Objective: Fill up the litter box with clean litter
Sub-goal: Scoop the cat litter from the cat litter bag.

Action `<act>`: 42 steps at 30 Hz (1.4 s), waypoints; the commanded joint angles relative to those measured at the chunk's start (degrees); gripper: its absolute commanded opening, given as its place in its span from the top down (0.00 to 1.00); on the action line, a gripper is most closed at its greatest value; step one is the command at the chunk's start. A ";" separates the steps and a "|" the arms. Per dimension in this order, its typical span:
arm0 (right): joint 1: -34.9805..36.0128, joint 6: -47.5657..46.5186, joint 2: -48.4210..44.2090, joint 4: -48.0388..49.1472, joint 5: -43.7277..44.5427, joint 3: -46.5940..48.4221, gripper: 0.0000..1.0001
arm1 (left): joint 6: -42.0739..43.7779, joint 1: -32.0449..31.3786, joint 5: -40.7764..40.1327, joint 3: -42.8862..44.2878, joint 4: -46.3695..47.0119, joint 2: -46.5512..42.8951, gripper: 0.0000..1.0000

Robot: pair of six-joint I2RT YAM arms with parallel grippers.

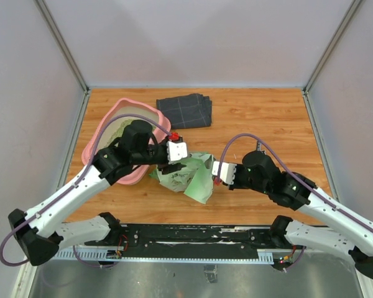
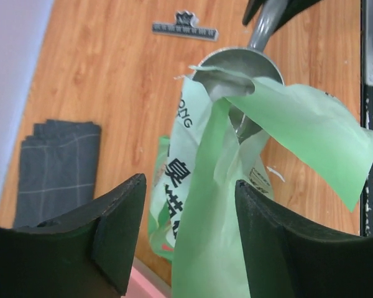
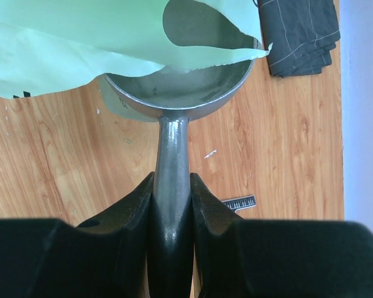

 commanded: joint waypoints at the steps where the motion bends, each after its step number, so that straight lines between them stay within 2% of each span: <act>1: -1.11 4.61 -0.66 3.00 0.92 3.00 0.99 | 3.36 -1.71 -1.40 -0.06 -3.21 5.47 0.43; 2: -1.65 5.17 -0.91 3.01 0.66 2.80 0.99 | 5.05 -2.30 -2.31 -0.14 -2.69 6.23 0.58; 4: -2.77 5.82 -1.31 1.90 0.28 2.85 0.99 | 5.84 -2.74 -2.78 0.38 -0.05 7.06 0.95; 5: -3.32 6.15 -1.39 0.66 0.26 3.40 0.99 | 6.33 -2.91 -1.65 1.00 1.44 6.99 0.99; 10: -5.70 7.19 -3.65 -6.77 -2.14 7.46 0.99 | 14.24 -5.39 7.46 4.02 9.53 4.11 1.00; 15: -5.90 7.29 -3.15 -15.26 -1.43 14.46 0.99 | 19.96 -5.45 13.01 8.10 10.27 4.81 1.00; 19: -5.87 7.87 -2.22 -20.20 -2.85 19.36 0.99 | 17.18 -5.45 15.75 5.26 17.48 2.75 1.00; 22: -5.94 5.88 -0.96 -22.02 -3.37 20.70 0.99 | 15.31 -5.45 12.65 2.90 16.93 1.75 1.00; 25: -5.87 2.21 1.33 -23.48 -6.29 20.90 0.99 | 14.04 -5.45 7.79 -3.87 17.41 -1.41 1.00; 32: -5.91 -0.18 9.51 -25.74 -7.85 24.30 0.99 | 3.59 -5.40 3.41 -20.35 28.55 -12.24 1.00; 42: -5.74 -3.65 20.68 -28.56 -4.68 29.20 0.99 | -1.32 -5.45 0.94 -24.19 28.54 -14.30 1.00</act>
